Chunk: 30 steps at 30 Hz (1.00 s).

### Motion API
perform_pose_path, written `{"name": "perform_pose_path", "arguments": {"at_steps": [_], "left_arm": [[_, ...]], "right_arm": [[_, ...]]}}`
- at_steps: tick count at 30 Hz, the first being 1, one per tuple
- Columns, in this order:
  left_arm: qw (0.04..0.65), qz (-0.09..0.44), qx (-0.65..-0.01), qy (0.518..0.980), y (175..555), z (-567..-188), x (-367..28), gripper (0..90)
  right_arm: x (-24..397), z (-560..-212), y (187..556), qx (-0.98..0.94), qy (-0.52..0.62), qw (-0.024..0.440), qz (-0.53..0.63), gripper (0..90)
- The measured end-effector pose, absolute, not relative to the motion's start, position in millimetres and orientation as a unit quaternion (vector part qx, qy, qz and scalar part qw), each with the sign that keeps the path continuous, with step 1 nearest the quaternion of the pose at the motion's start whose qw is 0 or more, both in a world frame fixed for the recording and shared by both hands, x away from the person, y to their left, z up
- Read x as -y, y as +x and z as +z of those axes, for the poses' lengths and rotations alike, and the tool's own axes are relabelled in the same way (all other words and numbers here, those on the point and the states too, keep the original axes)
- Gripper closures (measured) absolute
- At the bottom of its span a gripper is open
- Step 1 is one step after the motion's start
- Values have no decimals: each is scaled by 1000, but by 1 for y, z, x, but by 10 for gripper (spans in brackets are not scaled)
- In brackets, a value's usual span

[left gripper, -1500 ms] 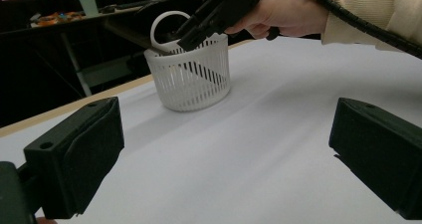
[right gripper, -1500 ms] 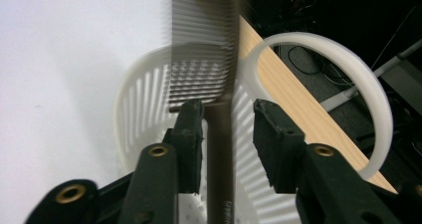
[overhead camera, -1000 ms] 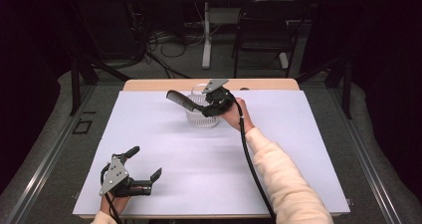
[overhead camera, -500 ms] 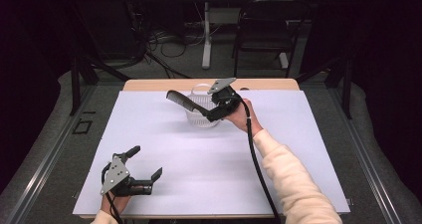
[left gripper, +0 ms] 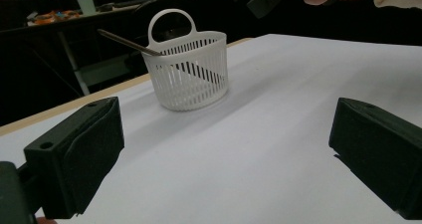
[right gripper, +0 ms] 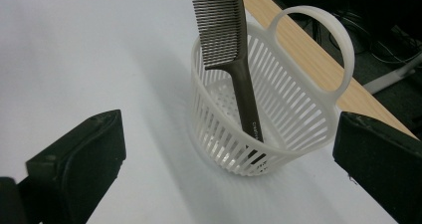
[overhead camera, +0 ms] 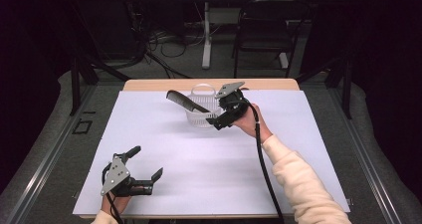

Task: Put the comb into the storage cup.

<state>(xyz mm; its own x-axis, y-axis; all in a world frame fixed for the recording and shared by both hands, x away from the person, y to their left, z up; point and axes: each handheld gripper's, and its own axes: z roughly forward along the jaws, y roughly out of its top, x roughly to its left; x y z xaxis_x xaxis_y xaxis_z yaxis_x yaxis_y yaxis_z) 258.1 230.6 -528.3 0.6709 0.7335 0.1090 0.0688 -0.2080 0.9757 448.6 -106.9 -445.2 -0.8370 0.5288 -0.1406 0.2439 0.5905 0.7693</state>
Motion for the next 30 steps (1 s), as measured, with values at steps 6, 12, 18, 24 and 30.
{"name": "perform_pose_path", "arguments": {"at_steps": [6, 12, 18, 24, 30], "left_arm": [[564, 293, -280, 719, 258, -529, -230, 8], [564, 295, -281, 719, 257, -529, -232, 8], [563, 294, -280, 720, 257, -529, -231, 8], [563, 295, -282, 719, 257, -529, -231, 8], [563, 294, -282, 719, 257, -529, -231, 8]], "right_arm": [[118, -447, 439, -873, 220, 171, 400, 0], [129, -450, 429, -872, 224, 167, 402, 0], [144, -453, 416, -869, 226, 165, 408, 0], [158, -456, 402, -865, 229, 164, 415, 0], [172, -461, 390, -862, 234, 162, 420, 0]]}}
